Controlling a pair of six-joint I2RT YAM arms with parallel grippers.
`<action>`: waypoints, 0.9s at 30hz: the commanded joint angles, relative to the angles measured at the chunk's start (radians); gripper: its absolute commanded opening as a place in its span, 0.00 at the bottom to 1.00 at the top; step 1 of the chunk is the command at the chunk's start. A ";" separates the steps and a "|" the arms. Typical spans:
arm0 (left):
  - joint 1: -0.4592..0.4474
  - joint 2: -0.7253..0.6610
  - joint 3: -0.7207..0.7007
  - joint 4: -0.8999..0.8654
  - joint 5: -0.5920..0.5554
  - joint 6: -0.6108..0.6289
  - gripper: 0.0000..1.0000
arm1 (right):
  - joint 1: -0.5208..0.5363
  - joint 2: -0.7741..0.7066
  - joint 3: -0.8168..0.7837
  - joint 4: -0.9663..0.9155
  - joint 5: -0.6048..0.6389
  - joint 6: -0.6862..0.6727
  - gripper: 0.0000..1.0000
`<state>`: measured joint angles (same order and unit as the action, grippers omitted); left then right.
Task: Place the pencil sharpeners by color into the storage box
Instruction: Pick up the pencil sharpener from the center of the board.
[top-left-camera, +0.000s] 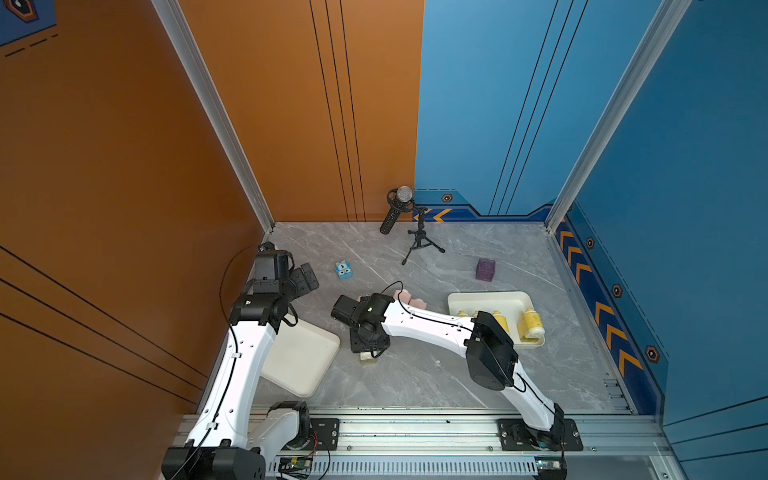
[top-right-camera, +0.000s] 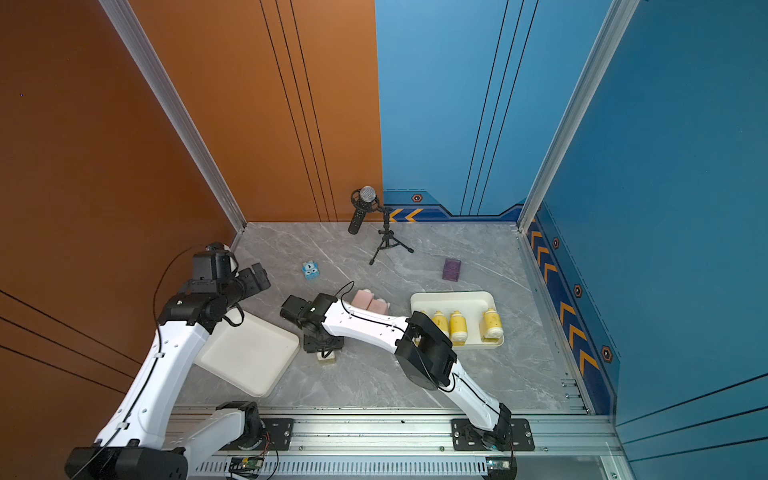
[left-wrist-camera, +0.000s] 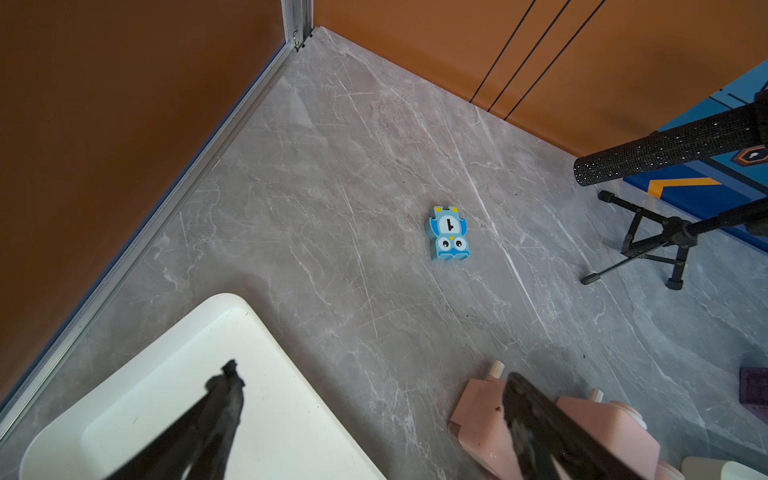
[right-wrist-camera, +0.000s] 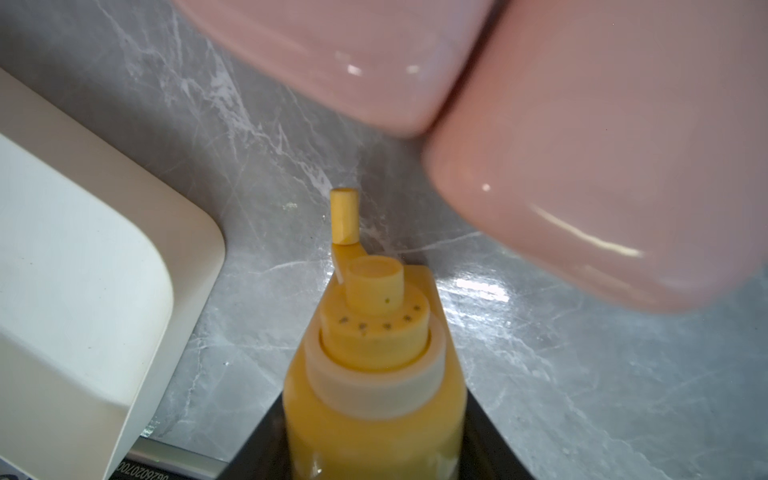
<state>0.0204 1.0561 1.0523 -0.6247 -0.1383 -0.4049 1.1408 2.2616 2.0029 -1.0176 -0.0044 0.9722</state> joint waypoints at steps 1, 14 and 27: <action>0.004 -0.007 -0.014 0.011 0.006 0.008 0.98 | 0.008 -0.093 -0.037 -0.038 0.021 -0.042 0.29; 0.001 -0.011 -0.012 0.011 0.013 0.011 0.98 | -0.025 -0.399 -0.161 -0.188 0.129 -0.182 0.28; -0.006 -0.007 -0.011 0.011 0.021 0.013 0.98 | -0.266 -0.755 -0.334 -0.418 0.273 -0.340 0.29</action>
<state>0.0185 1.0561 1.0485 -0.6201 -0.1375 -0.4046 0.9257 1.5688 1.7039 -1.3445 0.2005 0.7029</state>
